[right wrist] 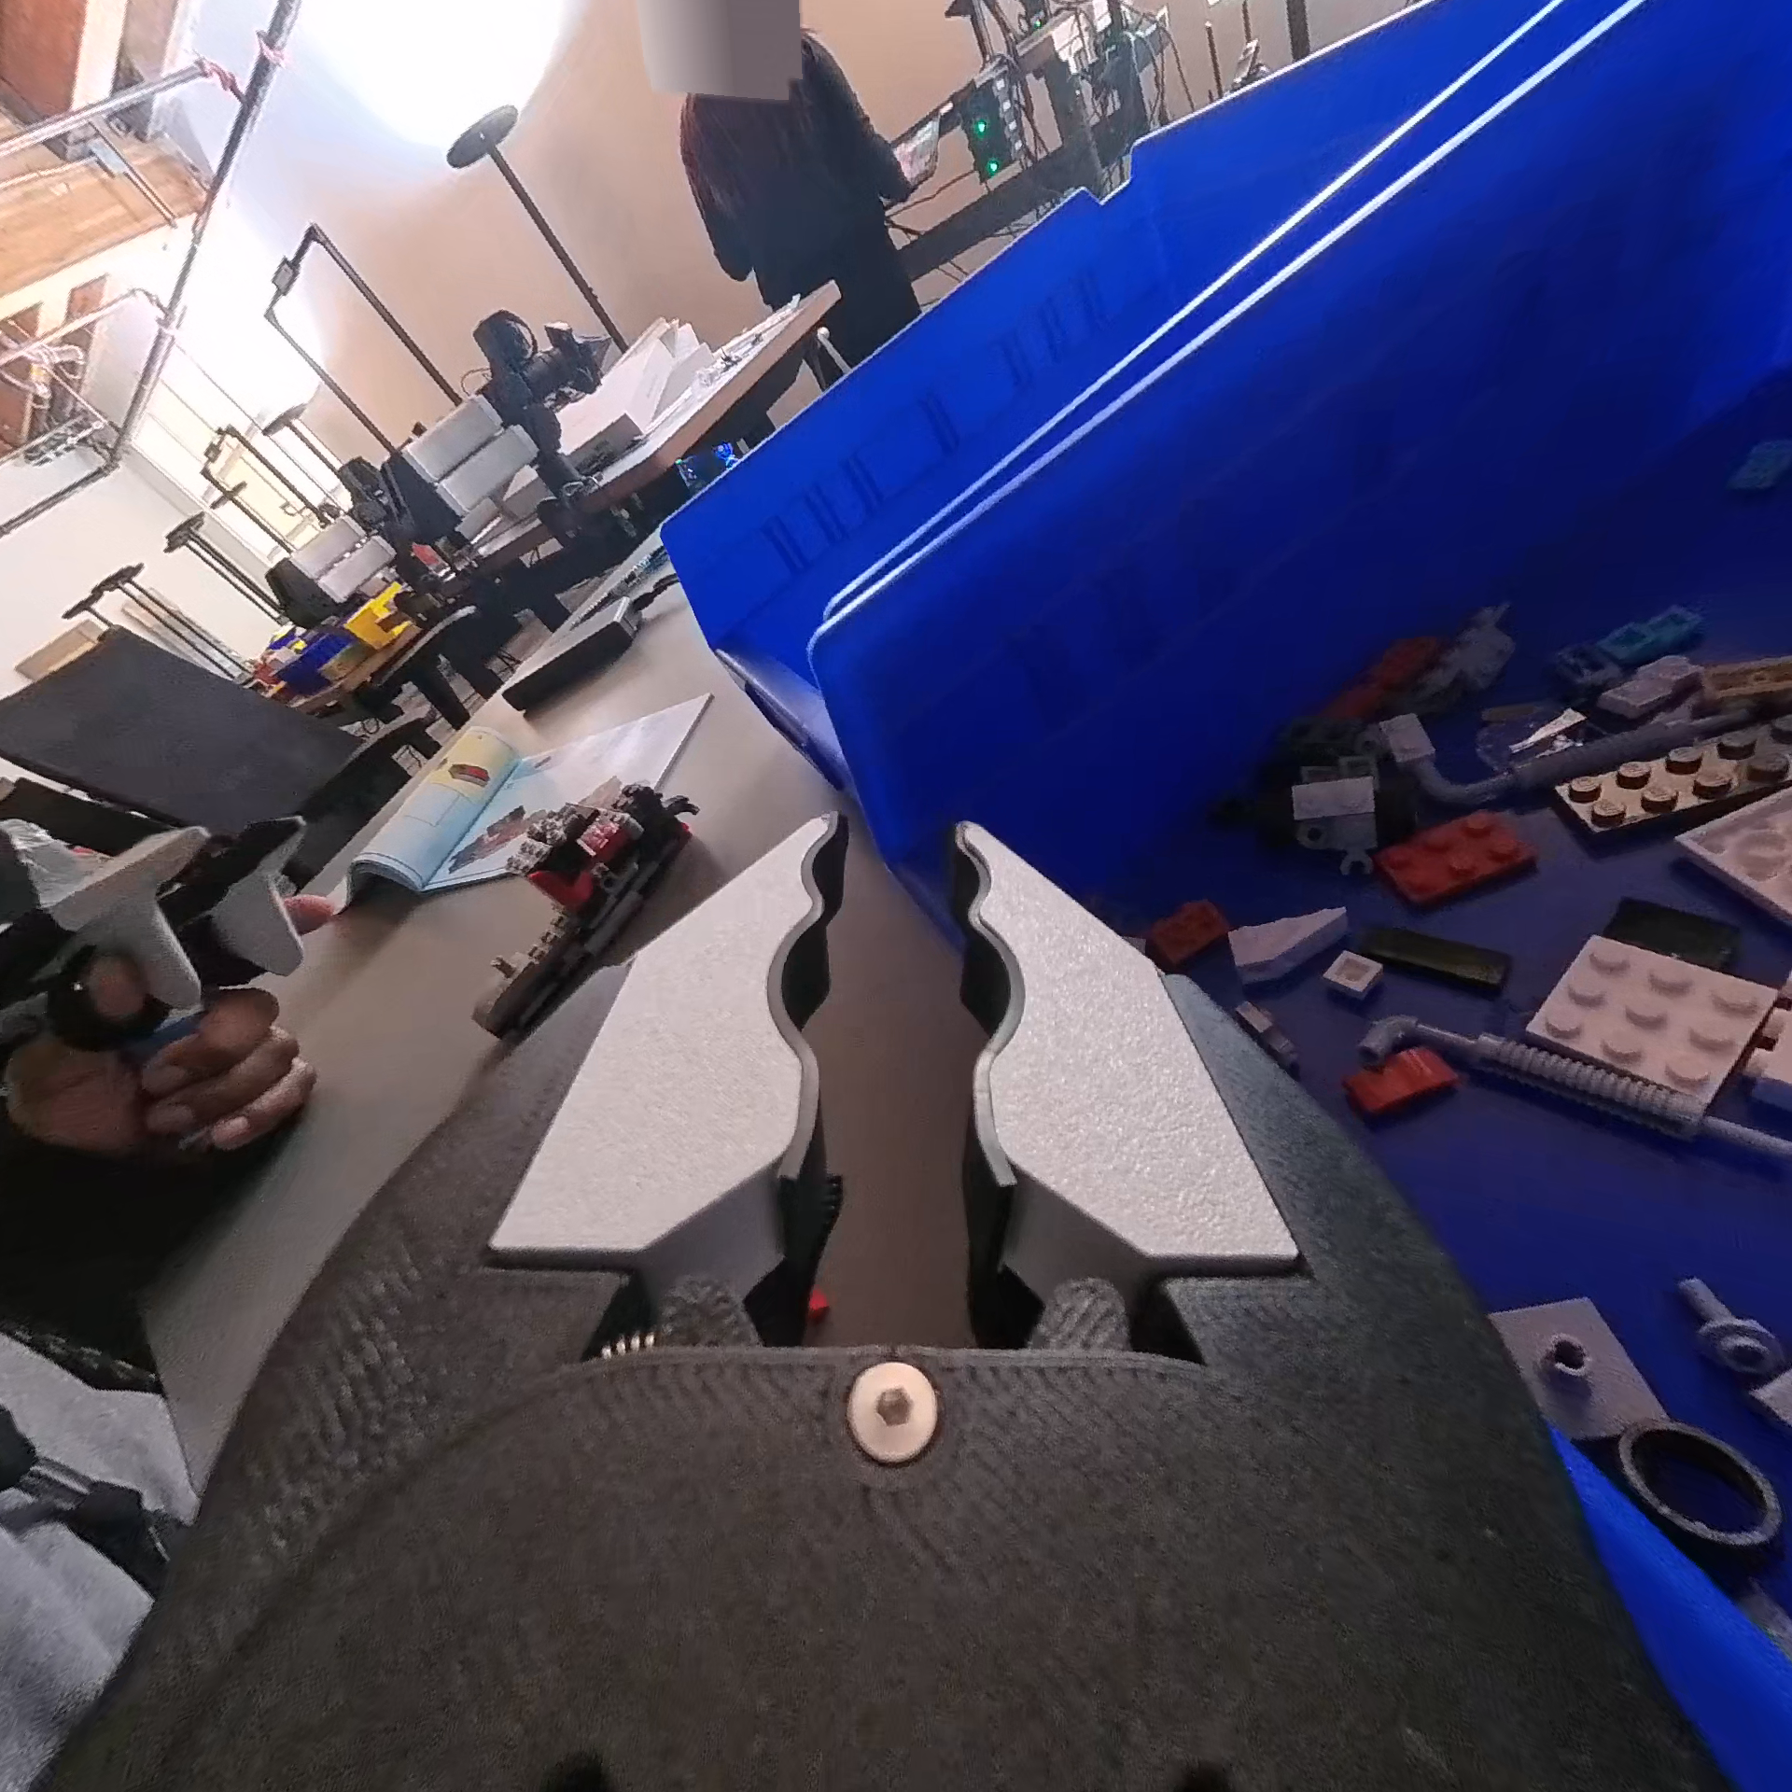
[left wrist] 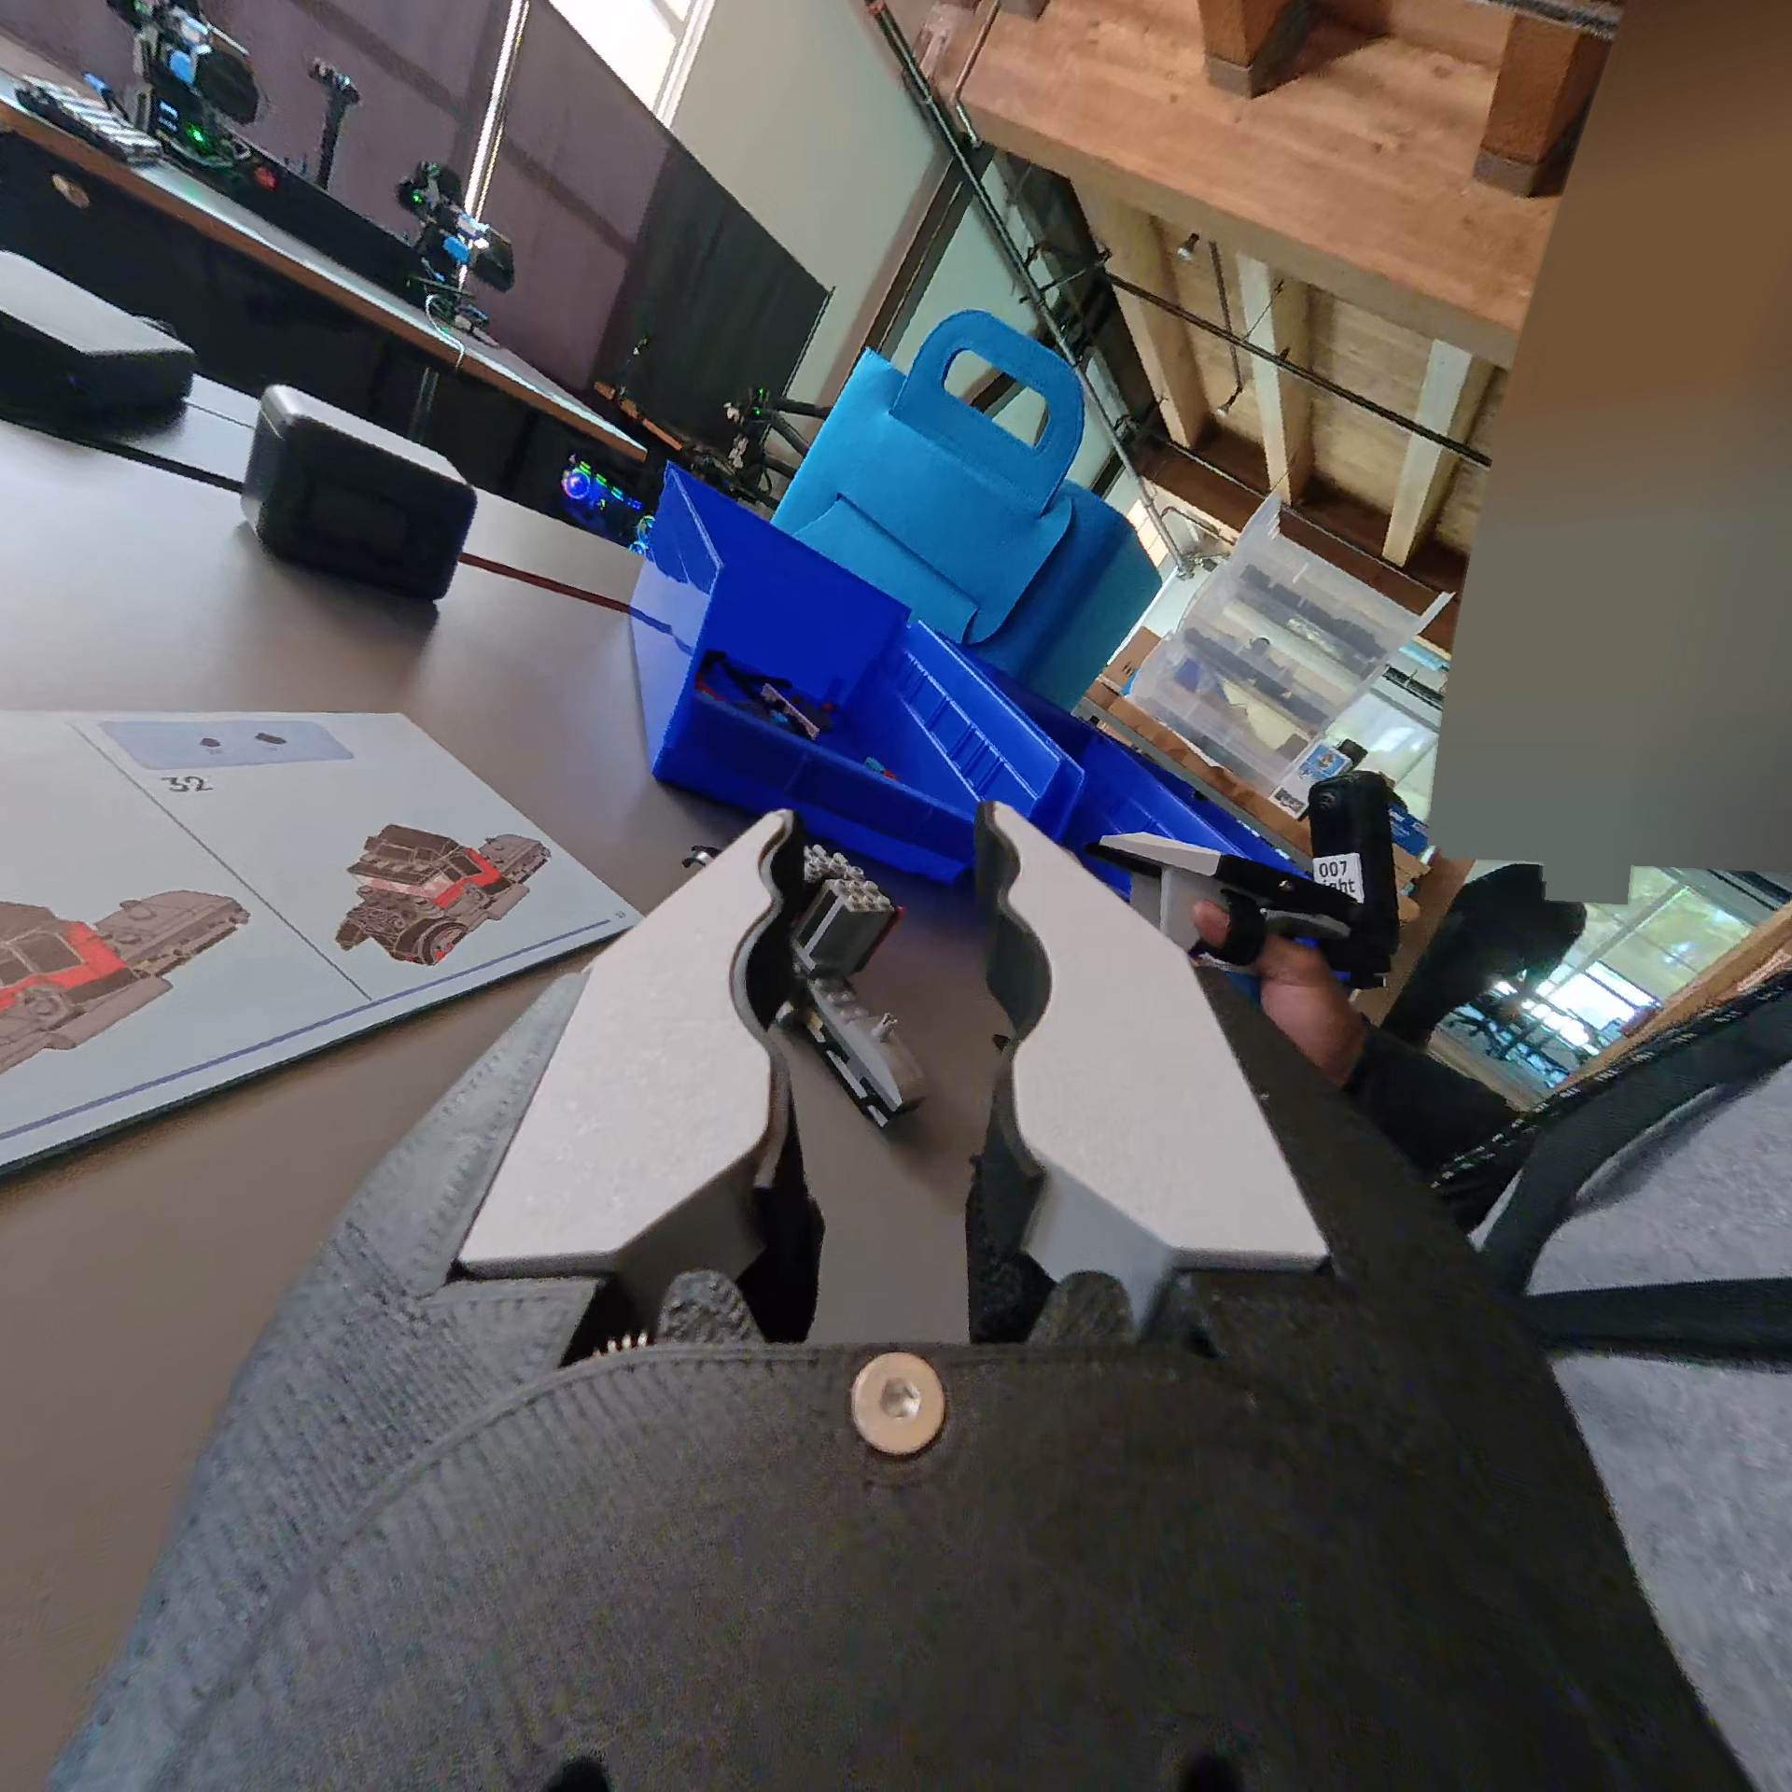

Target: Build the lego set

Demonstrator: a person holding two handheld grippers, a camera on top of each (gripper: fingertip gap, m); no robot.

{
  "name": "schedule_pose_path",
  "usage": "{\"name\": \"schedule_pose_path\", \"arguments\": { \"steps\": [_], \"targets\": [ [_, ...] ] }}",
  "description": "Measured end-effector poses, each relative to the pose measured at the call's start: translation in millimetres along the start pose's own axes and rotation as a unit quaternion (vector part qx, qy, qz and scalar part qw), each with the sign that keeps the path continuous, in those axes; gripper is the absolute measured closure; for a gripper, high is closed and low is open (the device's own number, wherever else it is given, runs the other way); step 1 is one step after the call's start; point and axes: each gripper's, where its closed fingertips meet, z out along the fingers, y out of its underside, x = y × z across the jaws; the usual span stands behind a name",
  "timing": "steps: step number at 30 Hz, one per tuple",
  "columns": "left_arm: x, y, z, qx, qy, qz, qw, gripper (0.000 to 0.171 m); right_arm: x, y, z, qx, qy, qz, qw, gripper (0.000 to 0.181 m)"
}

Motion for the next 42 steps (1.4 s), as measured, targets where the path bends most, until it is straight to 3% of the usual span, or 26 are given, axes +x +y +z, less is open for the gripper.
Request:
{"name": "schedule_pose_path", "arguments": {
  "steps": [18,42],
  "targets": [
    [-21.1,-22.3,-41.6,0.041,-0.038,-0.002,0.998,0.136,-0.3,7.9,6.8,-0.029,0.031,-0.038,0.998,0.16],
    [-24.1,-25.4,-47.6,0.048,-0.041,-0.007,0.998,0.136,0.8,7.3,7.0,-0.028,0.031,-0.032,0.999,0.161]
  ]
}}
